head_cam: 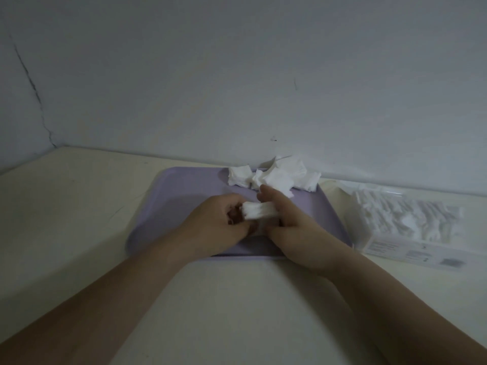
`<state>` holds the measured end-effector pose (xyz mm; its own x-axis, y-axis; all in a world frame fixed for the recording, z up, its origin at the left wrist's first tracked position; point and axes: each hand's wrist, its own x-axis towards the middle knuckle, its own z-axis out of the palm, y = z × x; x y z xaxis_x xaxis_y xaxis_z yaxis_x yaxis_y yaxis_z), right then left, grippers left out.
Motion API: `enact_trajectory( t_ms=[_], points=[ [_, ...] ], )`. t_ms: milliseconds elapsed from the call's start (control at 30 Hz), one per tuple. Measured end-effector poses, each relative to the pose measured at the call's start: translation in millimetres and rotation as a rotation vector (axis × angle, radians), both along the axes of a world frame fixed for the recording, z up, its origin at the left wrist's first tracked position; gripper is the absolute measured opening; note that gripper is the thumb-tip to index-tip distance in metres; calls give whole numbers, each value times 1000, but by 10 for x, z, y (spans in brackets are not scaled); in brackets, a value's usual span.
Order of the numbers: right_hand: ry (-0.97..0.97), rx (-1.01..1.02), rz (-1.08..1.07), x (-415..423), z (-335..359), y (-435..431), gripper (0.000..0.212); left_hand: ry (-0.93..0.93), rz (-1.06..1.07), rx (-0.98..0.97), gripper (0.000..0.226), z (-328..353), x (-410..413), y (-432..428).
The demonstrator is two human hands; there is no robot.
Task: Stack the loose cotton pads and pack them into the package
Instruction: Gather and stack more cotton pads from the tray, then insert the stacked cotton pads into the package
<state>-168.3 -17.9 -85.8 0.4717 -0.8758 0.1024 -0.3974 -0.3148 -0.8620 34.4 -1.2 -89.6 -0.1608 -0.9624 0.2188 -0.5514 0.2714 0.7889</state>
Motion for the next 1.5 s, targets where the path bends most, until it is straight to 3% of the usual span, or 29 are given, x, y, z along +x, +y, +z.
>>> enact_trajectory(
  t_ms=[100,300,367,467,633,767,867,1033,1200,1333,1500],
  points=[
    [67,25,71,8,78,37,90,-31,-49,-17,14,18,-46,44],
    [-121,-54,-188,-7,242,113,63,7,5,-136,32,183,-48,115],
    [-233,-1,-230,-60,373,142,56,108,20,-108,22,308,-130,133],
    [-282,7,-261,-219,595,200,28,236,19,-67,18,545,-372,123],
    [-300,41,-351,-748,820,368,22,347,-56,18,12,771,-969,186],
    [-313,-62,-587,-1340,959,514,21,371,-98,90,14,683,-1493,155],
    [-21,-200,-740,-1833,1030,537,29,282,-88,22,19,595,-1777,93],
    [413,-77,-738,-2154,967,528,16,4,-150,-98,19,532,-1979,49],
    [530,-167,-740,-2005,885,440,31,-78,-147,-149,14,514,-2071,51],
    [698,-211,-786,-1939,841,389,20,-68,-148,-125,12,503,-2033,25],
    [836,-170,-818,-1869,828,367,36,-48,-154,-143,13,476,-2030,9]
  ],
)
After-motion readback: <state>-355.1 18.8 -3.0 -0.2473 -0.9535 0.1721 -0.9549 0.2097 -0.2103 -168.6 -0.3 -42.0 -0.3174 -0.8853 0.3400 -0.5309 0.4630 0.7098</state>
